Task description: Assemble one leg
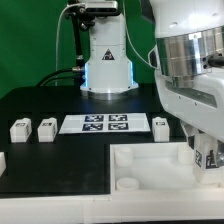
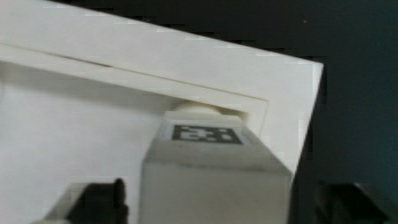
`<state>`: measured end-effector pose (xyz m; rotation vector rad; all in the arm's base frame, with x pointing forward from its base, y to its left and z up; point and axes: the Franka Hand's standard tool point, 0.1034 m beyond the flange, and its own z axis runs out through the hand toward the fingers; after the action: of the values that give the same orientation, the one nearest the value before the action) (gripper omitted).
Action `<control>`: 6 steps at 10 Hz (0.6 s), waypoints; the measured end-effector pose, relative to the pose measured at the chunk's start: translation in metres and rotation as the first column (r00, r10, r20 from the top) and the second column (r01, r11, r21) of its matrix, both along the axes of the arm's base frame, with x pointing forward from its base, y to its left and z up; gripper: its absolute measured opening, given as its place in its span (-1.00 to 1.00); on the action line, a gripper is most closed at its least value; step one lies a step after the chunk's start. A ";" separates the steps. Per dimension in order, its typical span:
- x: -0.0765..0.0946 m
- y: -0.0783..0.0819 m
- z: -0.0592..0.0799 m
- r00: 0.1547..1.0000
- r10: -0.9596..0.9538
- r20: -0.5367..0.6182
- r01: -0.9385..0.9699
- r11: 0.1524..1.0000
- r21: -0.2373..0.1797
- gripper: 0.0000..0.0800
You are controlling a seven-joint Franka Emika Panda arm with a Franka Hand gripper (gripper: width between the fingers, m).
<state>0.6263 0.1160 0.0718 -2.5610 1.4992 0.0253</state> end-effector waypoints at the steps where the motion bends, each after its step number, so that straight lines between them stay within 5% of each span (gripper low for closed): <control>1: 0.002 -0.005 -0.001 0.979 0.200 0.037 -0.199 0.980 -0.020 0.55; 4: 0.002 -0.006 -0.002 0.906 0.419 0.064 -0.416 0.908 -0.052 0.62; 6: 0.000 -0.003 0.000 0.726 0.683 0.073 -0.674 0.729 -0.115 0.62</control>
Offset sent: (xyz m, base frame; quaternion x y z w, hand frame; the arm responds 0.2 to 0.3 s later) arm 0.0000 0.0000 0.0000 0.0000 0.0000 -0.2667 0.9638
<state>0.6263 0.1134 0.0713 -2.9657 0.4461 -0.0847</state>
